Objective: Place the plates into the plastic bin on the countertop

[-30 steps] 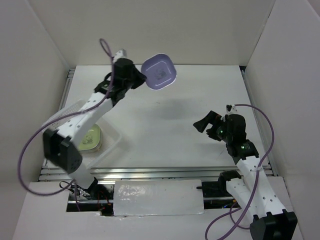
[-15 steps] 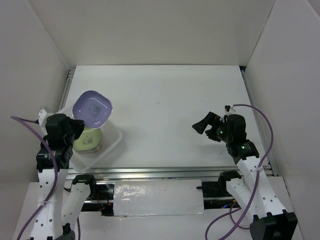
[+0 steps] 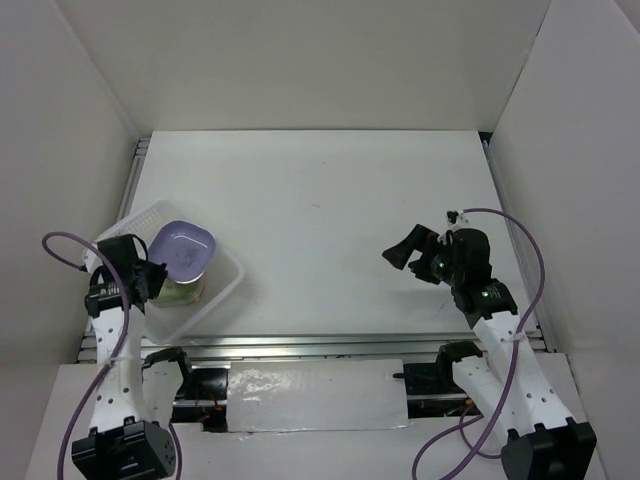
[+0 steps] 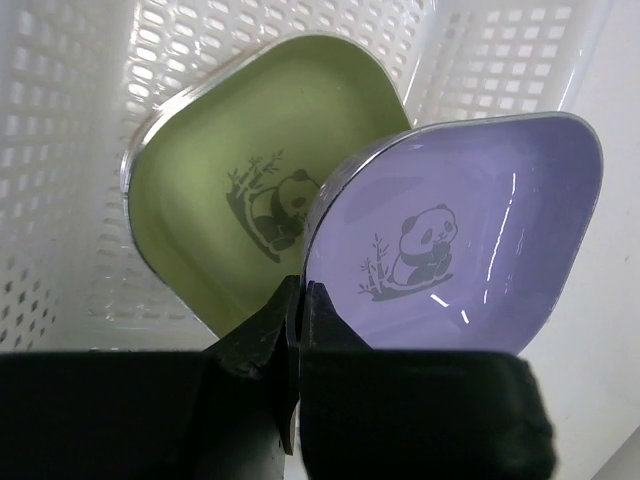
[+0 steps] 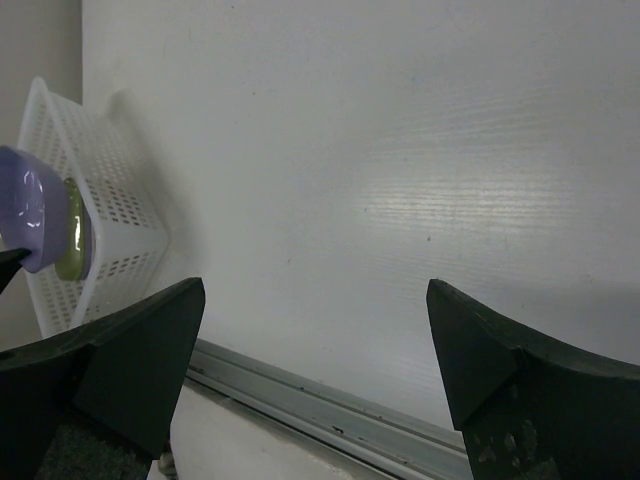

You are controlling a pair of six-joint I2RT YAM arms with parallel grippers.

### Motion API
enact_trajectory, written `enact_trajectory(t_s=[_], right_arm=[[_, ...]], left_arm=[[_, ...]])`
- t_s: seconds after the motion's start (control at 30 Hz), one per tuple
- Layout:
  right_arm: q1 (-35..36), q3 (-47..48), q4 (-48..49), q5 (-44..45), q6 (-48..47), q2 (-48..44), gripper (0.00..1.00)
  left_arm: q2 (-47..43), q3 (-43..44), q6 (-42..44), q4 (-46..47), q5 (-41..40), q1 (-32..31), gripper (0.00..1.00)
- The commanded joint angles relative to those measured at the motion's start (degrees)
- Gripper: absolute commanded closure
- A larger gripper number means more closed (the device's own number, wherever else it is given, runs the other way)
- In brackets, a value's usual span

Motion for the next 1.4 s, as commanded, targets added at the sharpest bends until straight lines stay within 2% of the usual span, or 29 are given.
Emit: enact_trajectory(t_s=[0.0,0.17,0.3,0.47,0.6,0.73,0.77,0.8,0.83,0.87,0.9,1.13,1.2,1.23,1.27,1.3,1.33,1.37], right_arm=[[0.60,2.76,0.21,-0.72,-1.06,0.70,0.00],[1.22,3.11,1.27,-1.34,-0.36,1.23,0.00],[2.53,3.81,1.10,-1.08,0.26,1.14,0.00],[4.90,5.92,-0.31,-0.11,0.26,1.23,0.00],[6.66,8.11,-1.54,1.03,0.70,1.23,0.00],[8.07,8.56,-2.51,2.61,0.70,0.36,0.00],[8.42,8.56,-2.77,2.79,0.44,0.27,0.00],[8.60,8.56,-2.86,2.88,0.44,0.18,0.00],[8.69,8.56,-2.95,2.97,0.44,0.18,0.00],[8.78,8.47,-2.95,2.71,0.44,0.00,0.00],[8.95,8.56,-2.95,2.53,0.35,0.09,0.00],[10.53,11.10,-5.05,4.37,-1.40,0.00,0.00],[10.88,13.56,-7.77,6.56,-2.28,-0.87,0.00],[11.58,14.61,-10.48,10.05,-2.81,-1.23,0.00],[11.94,17.58,-12.34,12.09,-3.34,-2.45,0.00],[12.46,19.35,-14.01,14.11,-4.21,-2.98,0.00],[13.51,21.02,-17.59,16.48,-4.74,-3.68,0.00],[14.13,24.78,-19.72,21.29,-5.10,-4.91,0.00]], left_arm=[[-2.27,2.86,1.55,-0.31,-0.01,2.39,1.00],[-12.11,2.70,-4.68,-8.75,-4.59,3.18,1.00],[-22.56,-1.43,-10.39,-7.88,-5.65,3.27,1.00],[-26.79,-1.70,-16.99,-13.15,-8.29,3.18,1.00],[-27.78,-3.54,-23.39,-13.24,-7.50,3.27,1.00],[-26.72,-6.18,-25.96,-10.96,-3.90,3.27,1.00],[-26.81,-7.23,-25.88,-10.26,-2.15,3.27,0.94],[-26.81,-7.41,-25.87,-9.73,-1.53,3.18,0.63],[-26.81,-7.42,-26.31,-10.68,-1.35,3.18,0.38],[-26.72,-6.81,-26.75,-11.65,-1.78,3.18,0.24],[-26.81,-6.28,-26.75,-12.10,-2.13,3.27,0.01],[-27.25,2.94,-22.29,-14.92,-8.11,3.09,0.01],[-25.76,7.60,-13.08,-10.54,-6.81,3.09,0.01],[-22.62,10.22,-9.21,-5.12,-4.53,3.09,0.01],[-19.89,11.90,0.92,-2.20,3.15,3.09,0.01],[-13.16,14.01,5.80,-1.21,6.53,3.09,0.01],[-9.53,19.51,14.29,-2.25,10.05,3.09,0.01],[-6.01,22.26,18.38,-5.04,13.04,3.09,0.01]])
